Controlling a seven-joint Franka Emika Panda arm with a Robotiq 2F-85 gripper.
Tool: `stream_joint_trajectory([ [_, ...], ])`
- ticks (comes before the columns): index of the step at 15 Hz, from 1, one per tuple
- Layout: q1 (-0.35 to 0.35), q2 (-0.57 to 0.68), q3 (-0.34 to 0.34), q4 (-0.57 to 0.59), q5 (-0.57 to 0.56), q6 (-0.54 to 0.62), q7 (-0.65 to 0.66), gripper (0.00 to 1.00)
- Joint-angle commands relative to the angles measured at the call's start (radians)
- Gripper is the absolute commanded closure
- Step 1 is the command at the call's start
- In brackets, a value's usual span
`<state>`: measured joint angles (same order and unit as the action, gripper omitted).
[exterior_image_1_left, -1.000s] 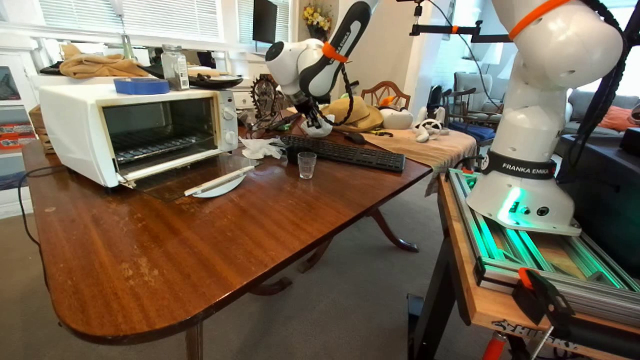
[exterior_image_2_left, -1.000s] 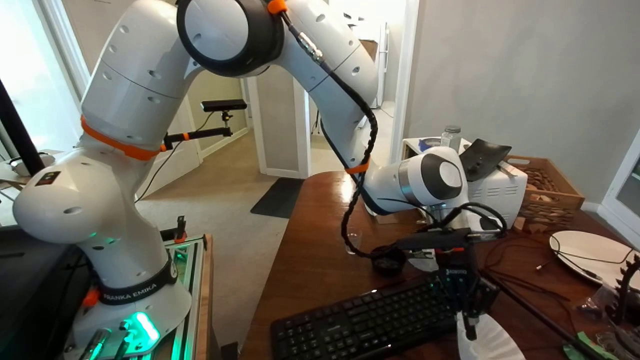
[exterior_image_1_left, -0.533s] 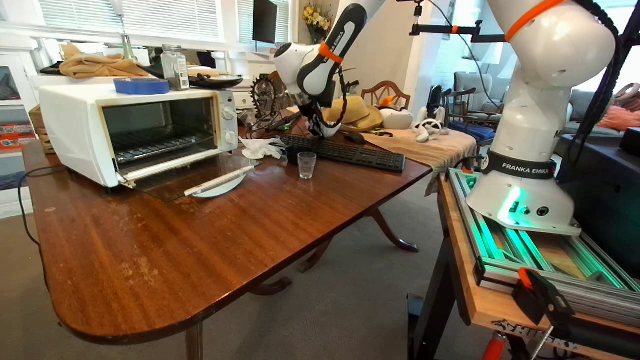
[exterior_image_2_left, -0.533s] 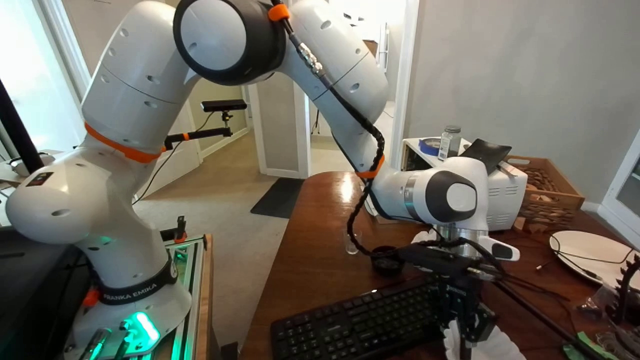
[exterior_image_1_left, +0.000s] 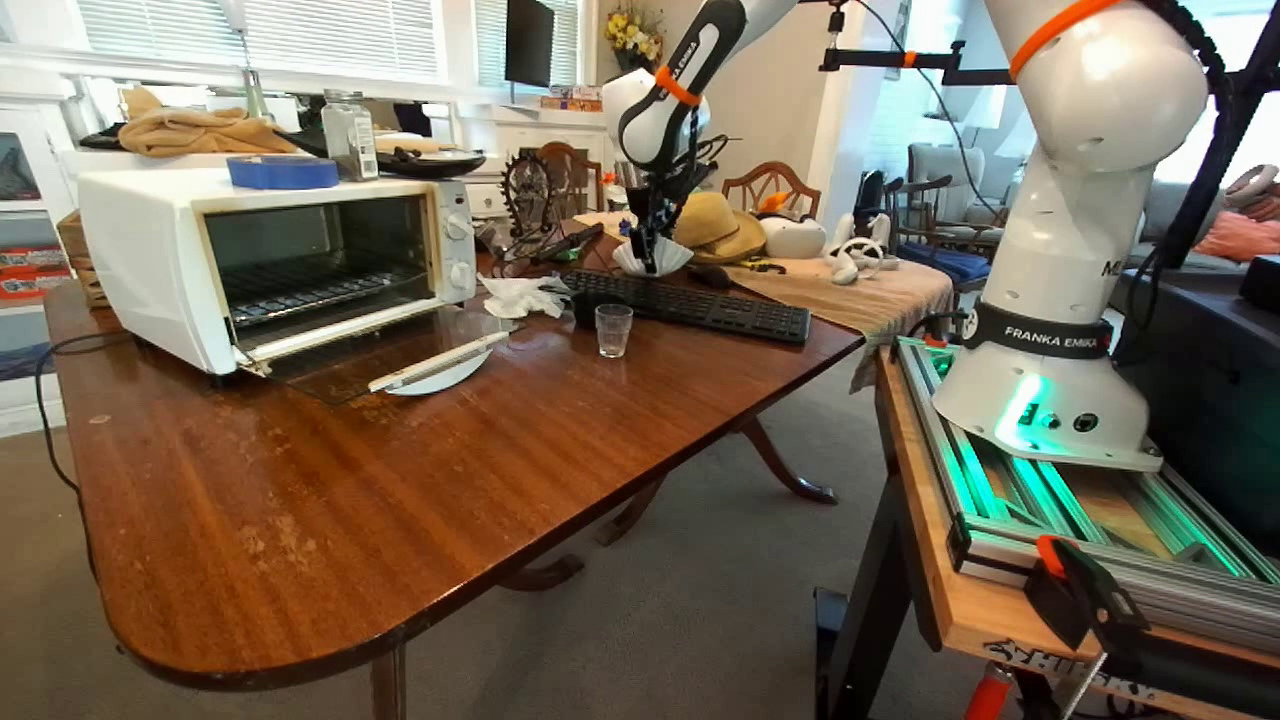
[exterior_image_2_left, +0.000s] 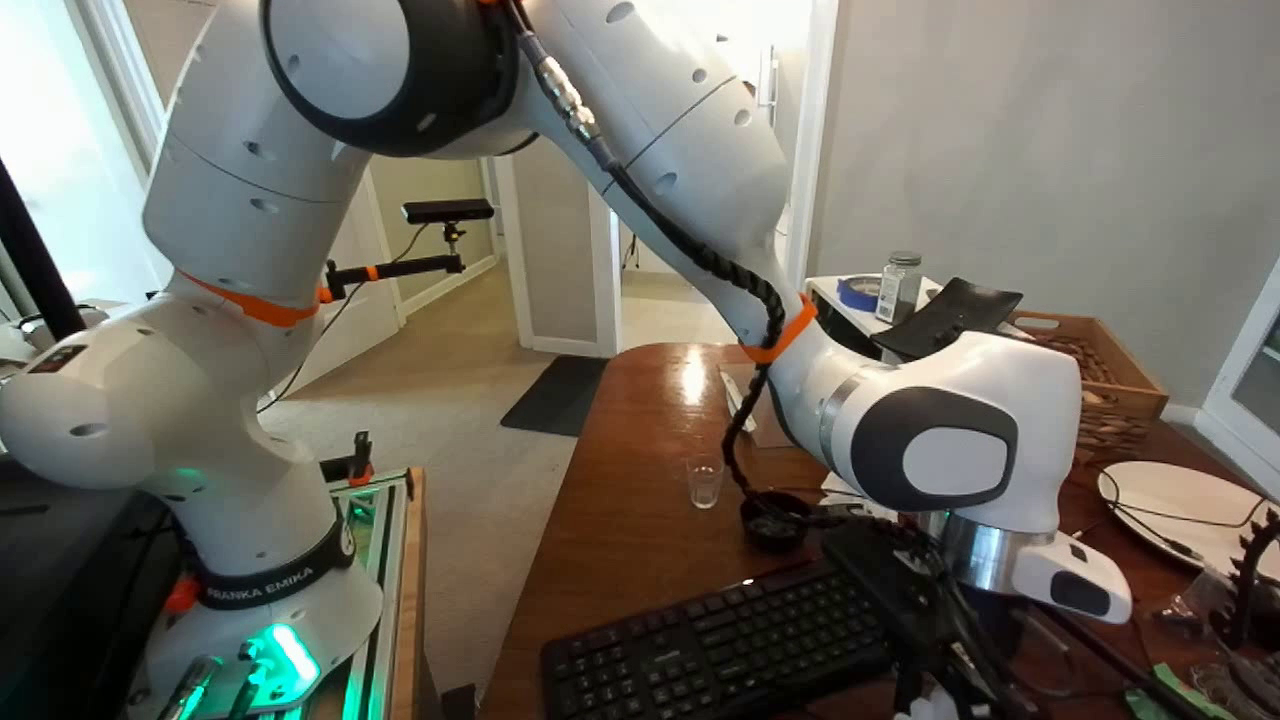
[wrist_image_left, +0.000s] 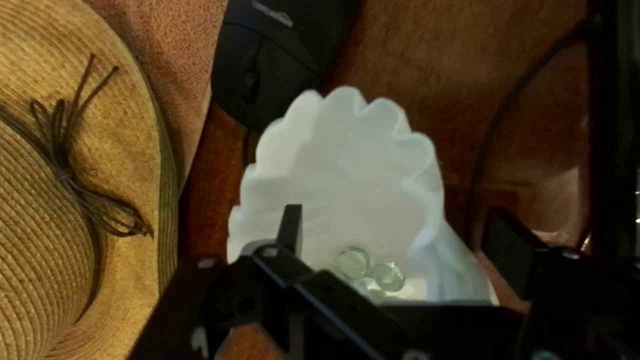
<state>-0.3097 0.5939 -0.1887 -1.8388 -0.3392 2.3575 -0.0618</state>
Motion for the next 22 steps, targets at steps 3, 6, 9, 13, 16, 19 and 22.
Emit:
stream_joint_trajectory([
  [3,0.013,-0.015,-0.01,-0.027,0.056,0.039,-0.025,0.35],
  [6,0.015,-0.013,0.001,-0.024,0.071,0.048,-0.036,0.59],
  [9,0.033,-0.006,-0.002,-0.016,0.065,0.043,-0.028,0.83],
  [13,0.093,0.003,-0.041,0.0,0.007,0.021,0.028,1.0],
  [16,0.173,0.013,-0.105,0.016,-0.078,0.003,0.135,1.0],
  [19,0.258,0.035,-0.174,0.041,-0.195,-0.058,0.277,1.0],
  [22,0.314,0.061,-0.205,0.07,-0.297,-0.181,0.374,1.0],
])
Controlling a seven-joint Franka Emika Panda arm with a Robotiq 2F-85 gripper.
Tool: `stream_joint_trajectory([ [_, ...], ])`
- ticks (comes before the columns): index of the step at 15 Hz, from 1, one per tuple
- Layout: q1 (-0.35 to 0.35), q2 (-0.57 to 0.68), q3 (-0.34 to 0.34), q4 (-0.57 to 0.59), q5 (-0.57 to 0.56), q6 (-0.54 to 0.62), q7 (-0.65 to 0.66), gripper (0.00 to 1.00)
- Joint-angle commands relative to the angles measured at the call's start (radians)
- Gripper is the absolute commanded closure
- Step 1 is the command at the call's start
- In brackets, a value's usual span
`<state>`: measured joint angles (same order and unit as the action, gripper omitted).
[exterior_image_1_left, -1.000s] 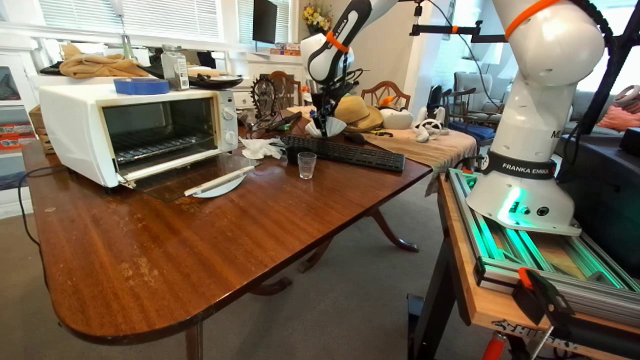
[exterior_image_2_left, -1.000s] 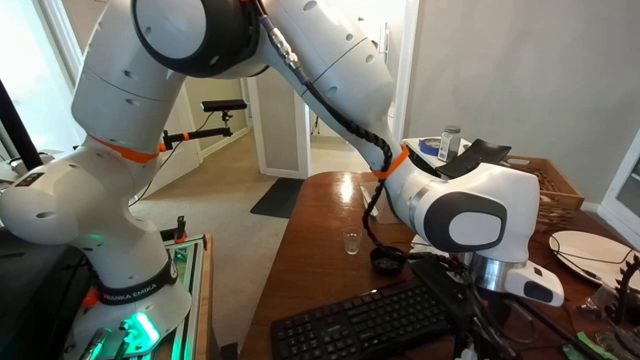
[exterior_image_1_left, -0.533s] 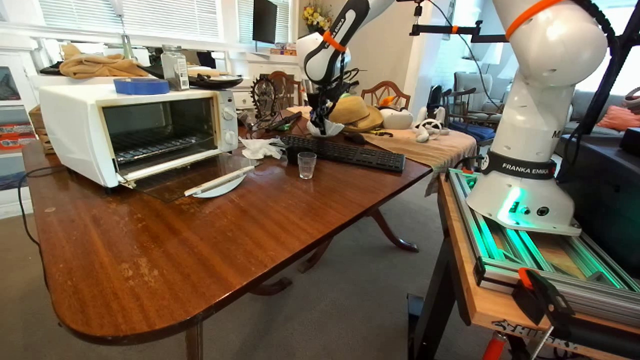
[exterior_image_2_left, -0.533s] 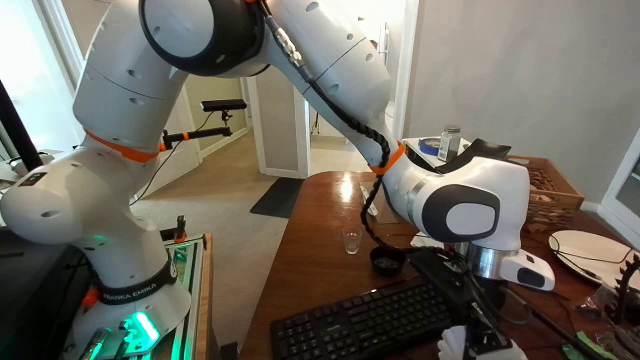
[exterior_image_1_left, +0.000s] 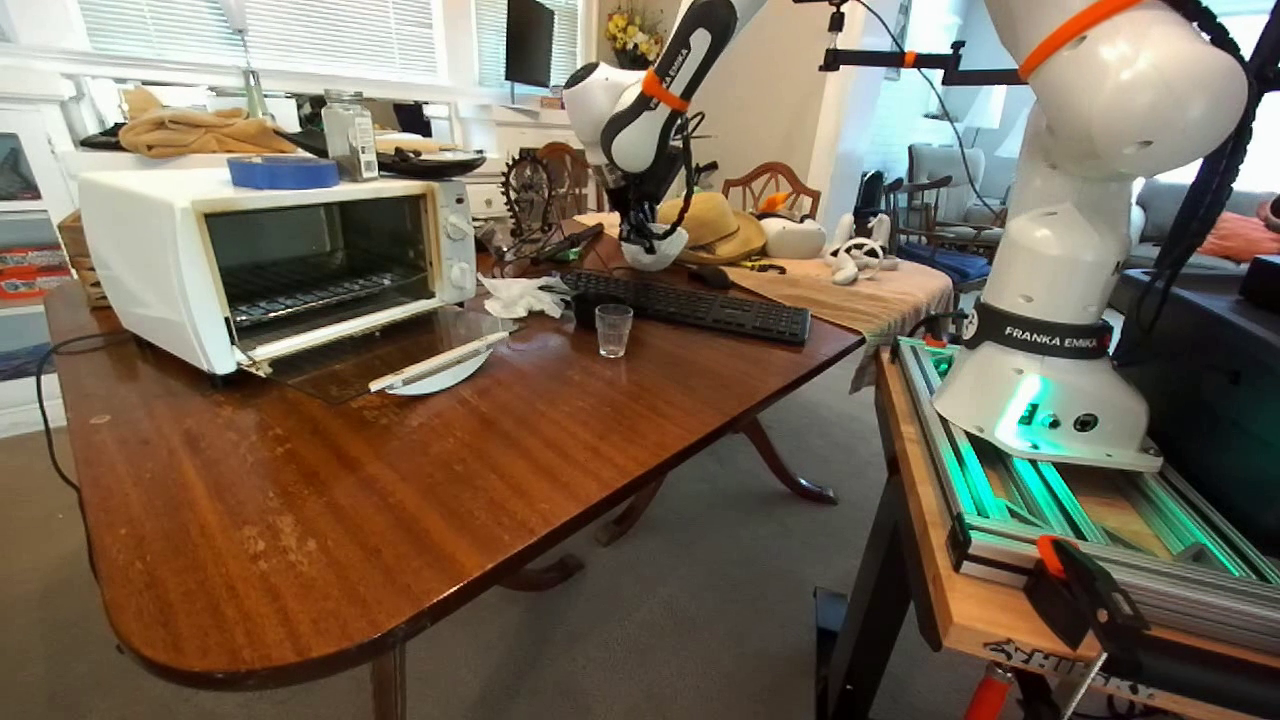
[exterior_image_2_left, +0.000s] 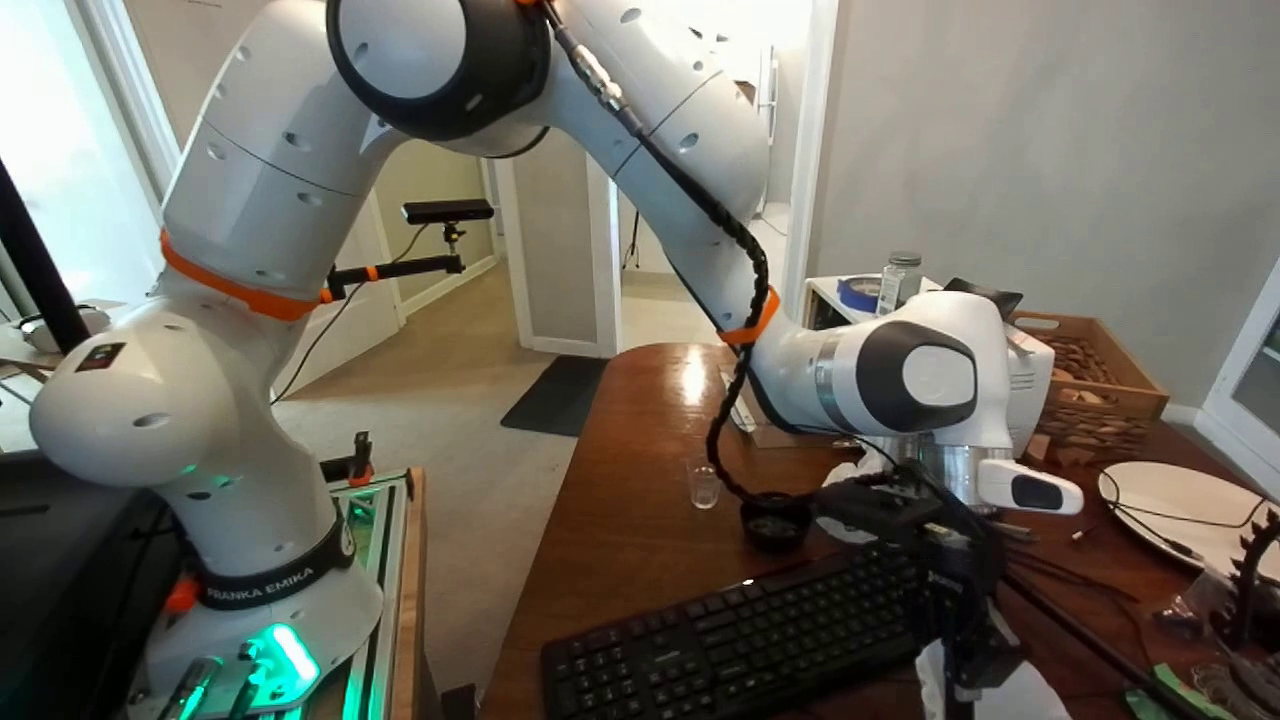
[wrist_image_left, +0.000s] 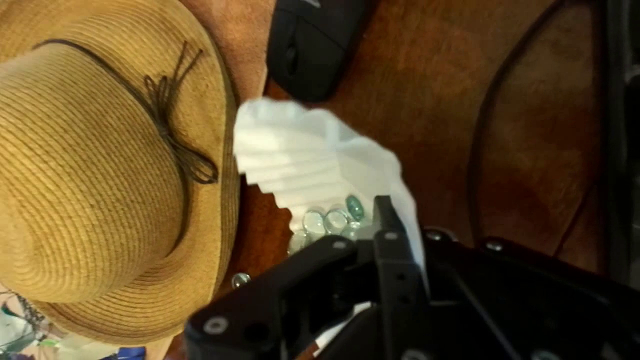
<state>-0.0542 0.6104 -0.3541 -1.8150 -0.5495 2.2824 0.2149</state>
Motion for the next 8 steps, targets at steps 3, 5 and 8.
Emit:
stream_joint_trajectory([
  [3,0.083,0.076,-0.03,0.088,-0.169,-0.259,0.172,1.0],
  [5,0.091,0.1,-0.018,0.119,-0.213,-0.365,0.218,1.0],
  [8,0.097,0.141,0.0,0.17,-0.268,-0.526,0.273,1.0],
])
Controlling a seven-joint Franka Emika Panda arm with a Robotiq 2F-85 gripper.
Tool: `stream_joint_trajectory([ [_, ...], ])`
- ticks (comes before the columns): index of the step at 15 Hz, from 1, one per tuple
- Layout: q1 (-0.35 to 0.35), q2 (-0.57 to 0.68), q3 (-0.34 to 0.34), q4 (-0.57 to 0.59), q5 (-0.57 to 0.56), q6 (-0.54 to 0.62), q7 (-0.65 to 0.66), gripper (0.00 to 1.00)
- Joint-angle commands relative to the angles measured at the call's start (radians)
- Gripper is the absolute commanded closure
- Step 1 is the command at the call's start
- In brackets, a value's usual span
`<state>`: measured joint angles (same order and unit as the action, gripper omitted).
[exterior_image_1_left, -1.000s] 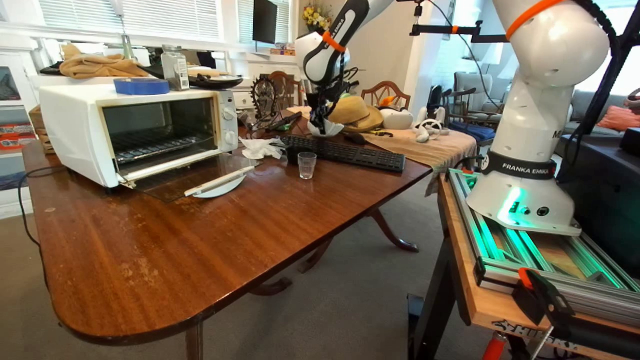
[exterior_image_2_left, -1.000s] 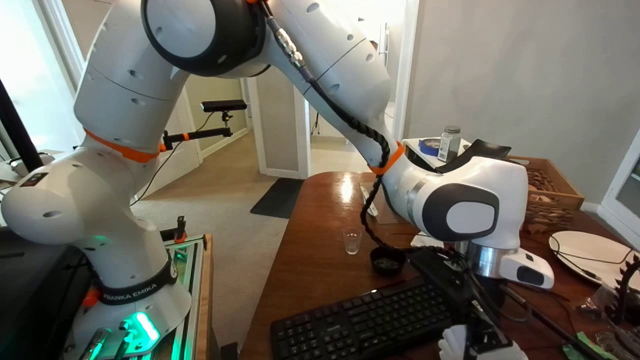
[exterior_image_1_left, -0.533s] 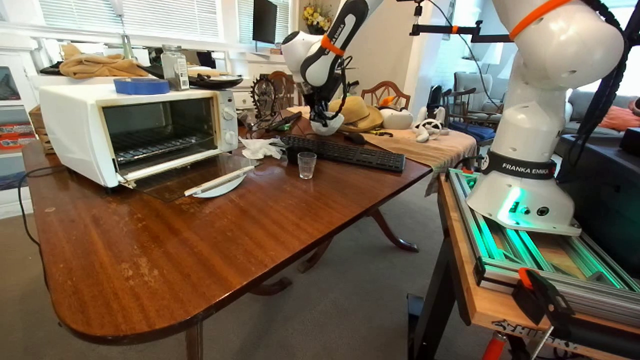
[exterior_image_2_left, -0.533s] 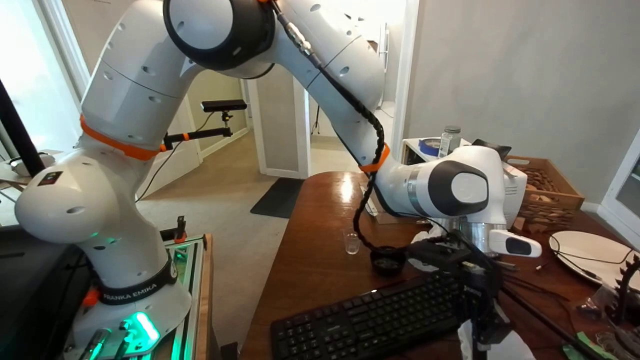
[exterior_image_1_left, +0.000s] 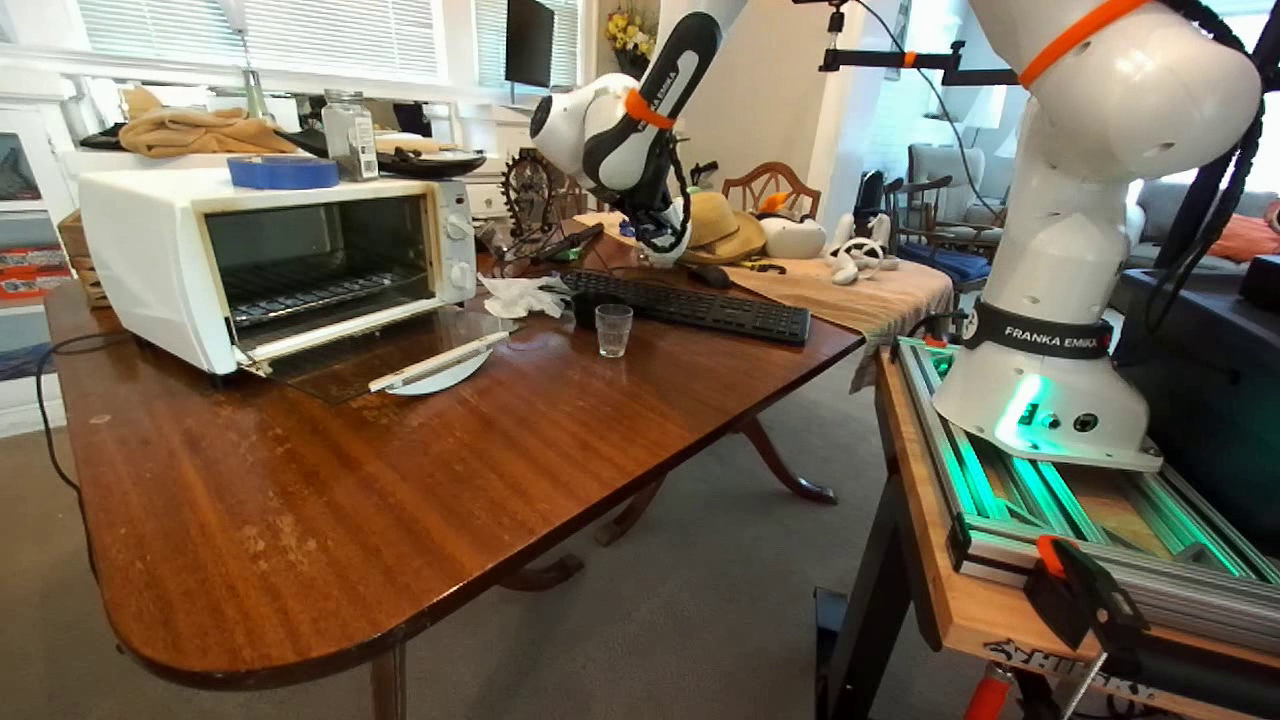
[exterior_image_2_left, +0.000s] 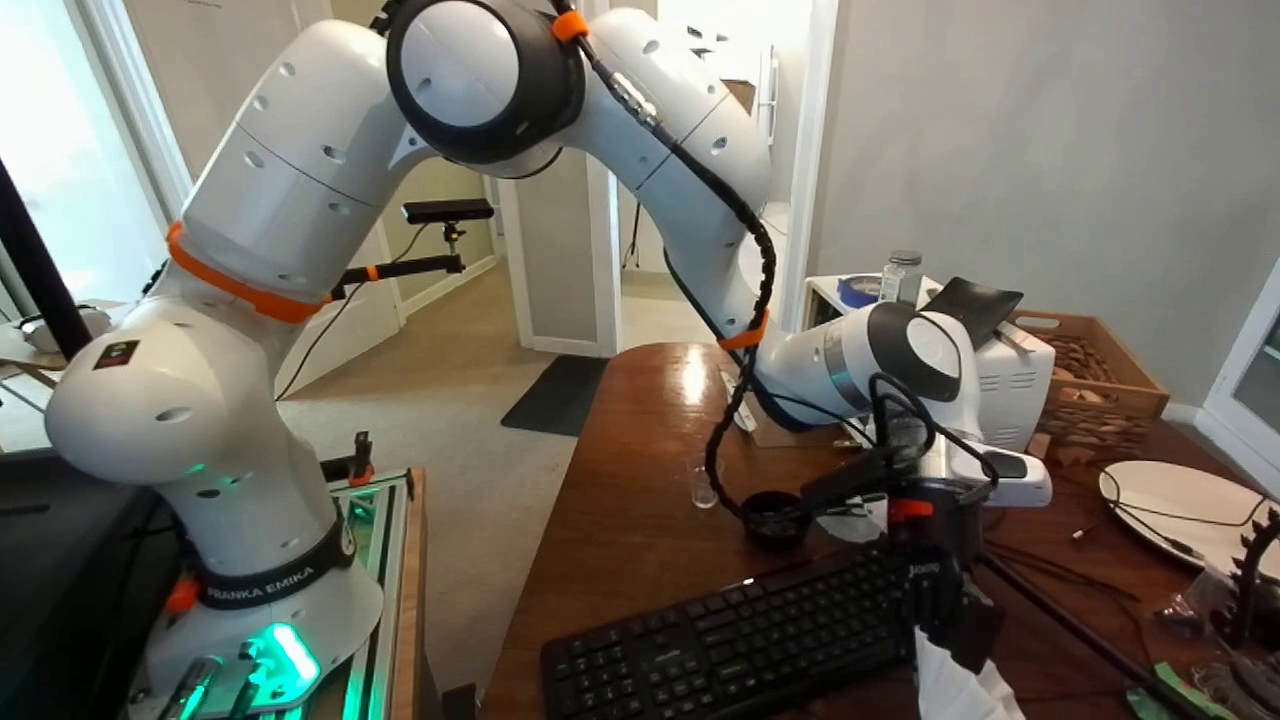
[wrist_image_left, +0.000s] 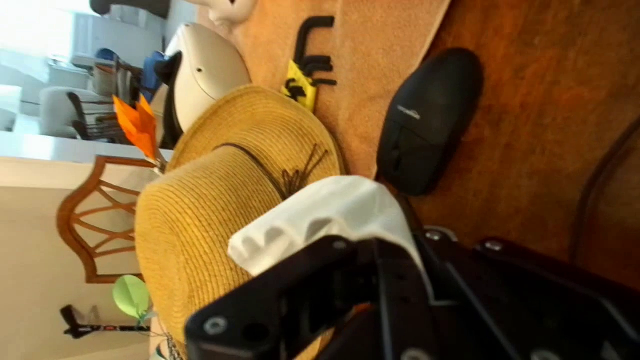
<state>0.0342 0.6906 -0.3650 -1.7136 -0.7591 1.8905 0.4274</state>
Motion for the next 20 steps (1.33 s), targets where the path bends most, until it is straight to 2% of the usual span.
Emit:
stream_joint_trajectory([
  [1,0.005,0.07,0.021,0.083,-0.074,-0.177,0.066,1.0],
  [5,-0.012,0.09,0.06,0.117,-0.118,-0.276,0.069,1.0],
  [8,-0.023,0.088,0.086,0.124,-0.152,-0.303,0.043,1.0],
  [15,-0.086,0.004,0.172,0.064,-0.163,-0.11,-0.058,1.0],
  [20,-0.07,-0.051,0.157,0.031,-0.209,-0.026,0.048,1.0],
])
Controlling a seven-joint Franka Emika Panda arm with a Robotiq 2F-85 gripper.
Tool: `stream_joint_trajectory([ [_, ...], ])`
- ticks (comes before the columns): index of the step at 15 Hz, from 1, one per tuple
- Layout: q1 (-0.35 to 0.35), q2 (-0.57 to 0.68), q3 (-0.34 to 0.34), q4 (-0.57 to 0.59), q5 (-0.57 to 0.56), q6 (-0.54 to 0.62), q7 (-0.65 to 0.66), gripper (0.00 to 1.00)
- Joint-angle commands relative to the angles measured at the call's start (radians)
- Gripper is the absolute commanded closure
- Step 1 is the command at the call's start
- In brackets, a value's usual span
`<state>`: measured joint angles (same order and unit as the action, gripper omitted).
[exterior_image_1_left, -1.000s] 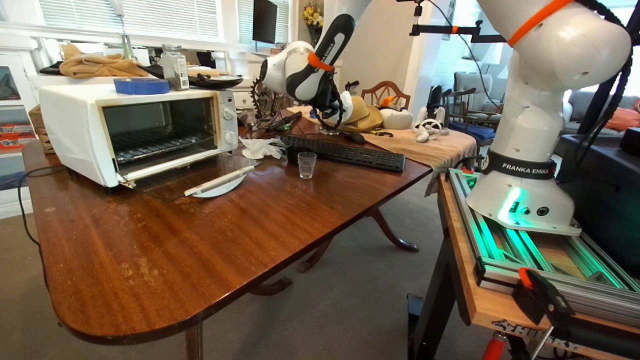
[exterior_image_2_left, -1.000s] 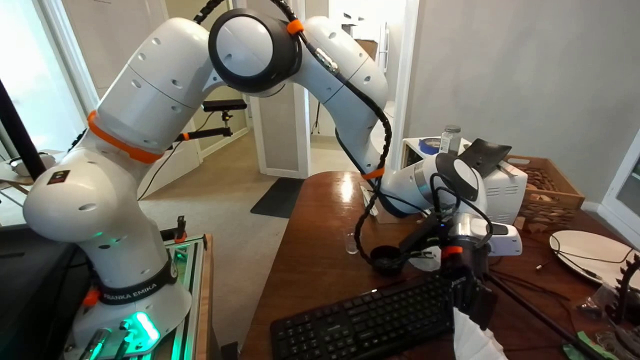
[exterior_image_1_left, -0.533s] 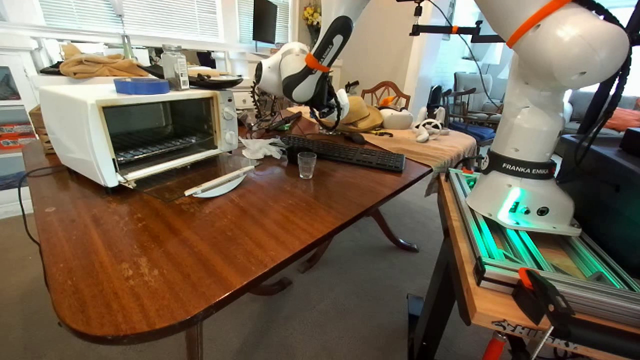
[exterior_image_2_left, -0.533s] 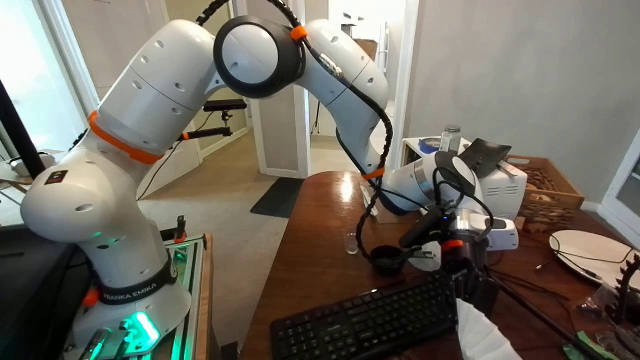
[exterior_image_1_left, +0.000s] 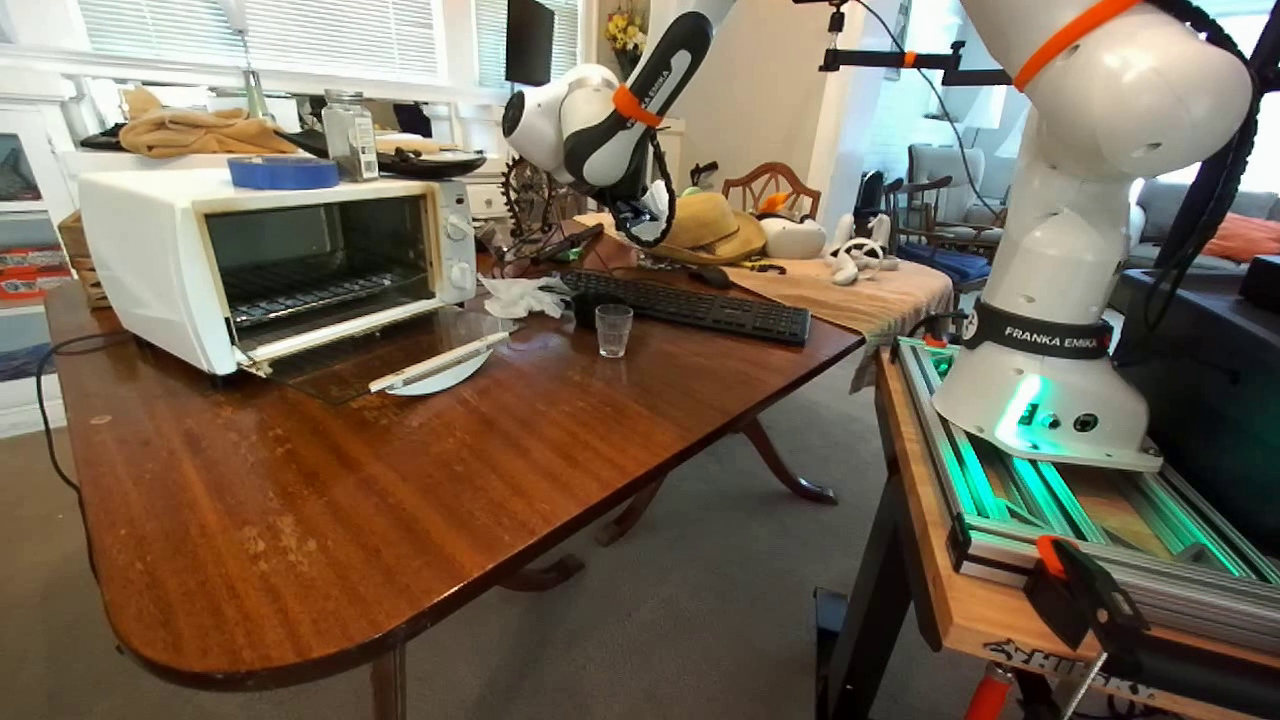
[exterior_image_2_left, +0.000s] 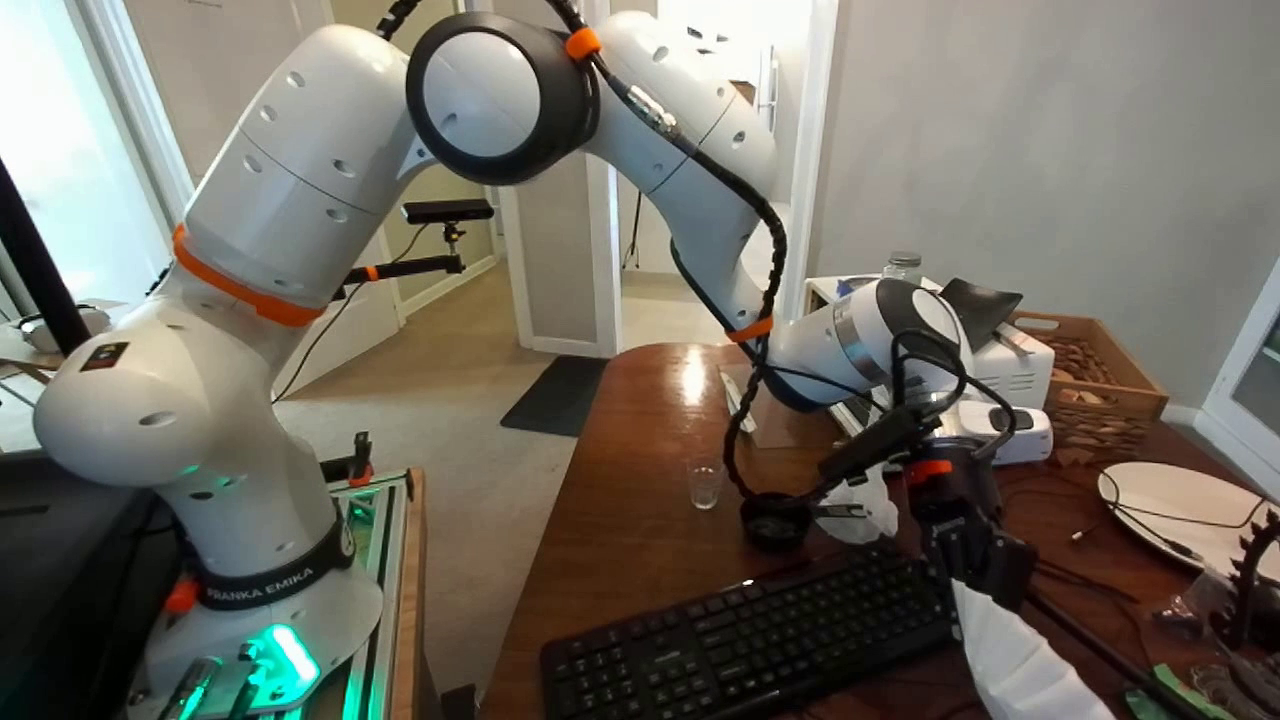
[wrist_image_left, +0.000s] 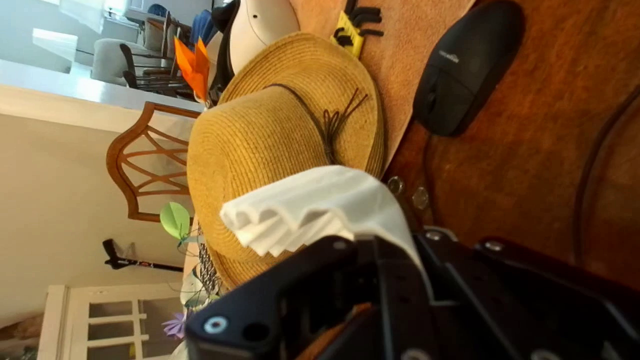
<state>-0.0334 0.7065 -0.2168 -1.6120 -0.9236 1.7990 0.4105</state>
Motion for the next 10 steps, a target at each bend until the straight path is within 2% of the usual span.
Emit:
stream_joint_trajectory([
  [1,0.003,-0.093,0.01,-0.095,-0.06,0.093,0.094,1.0],
  [6,0.033,-0.237,0.025,-0.204,-0.164,0.246,0.283,1.0],
  [10,0.033,-0.358,0.065,-0.294,-0.231,0.386,0.373,1.0],
])
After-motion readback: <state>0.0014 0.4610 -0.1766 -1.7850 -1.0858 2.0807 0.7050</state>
